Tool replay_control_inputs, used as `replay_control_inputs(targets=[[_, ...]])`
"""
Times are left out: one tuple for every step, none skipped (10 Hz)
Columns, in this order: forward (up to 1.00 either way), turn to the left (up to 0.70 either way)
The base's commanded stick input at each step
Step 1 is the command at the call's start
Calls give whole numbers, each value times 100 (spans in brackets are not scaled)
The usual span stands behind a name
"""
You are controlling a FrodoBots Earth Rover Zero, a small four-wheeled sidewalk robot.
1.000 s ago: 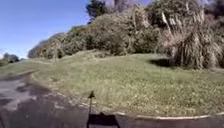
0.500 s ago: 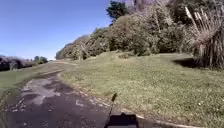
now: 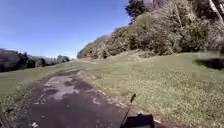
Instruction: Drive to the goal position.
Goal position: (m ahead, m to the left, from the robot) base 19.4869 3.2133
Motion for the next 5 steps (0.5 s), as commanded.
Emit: replay_control_inputs(targets=[[0,45],[0,45],[0,45],[0,45],[0,45]])
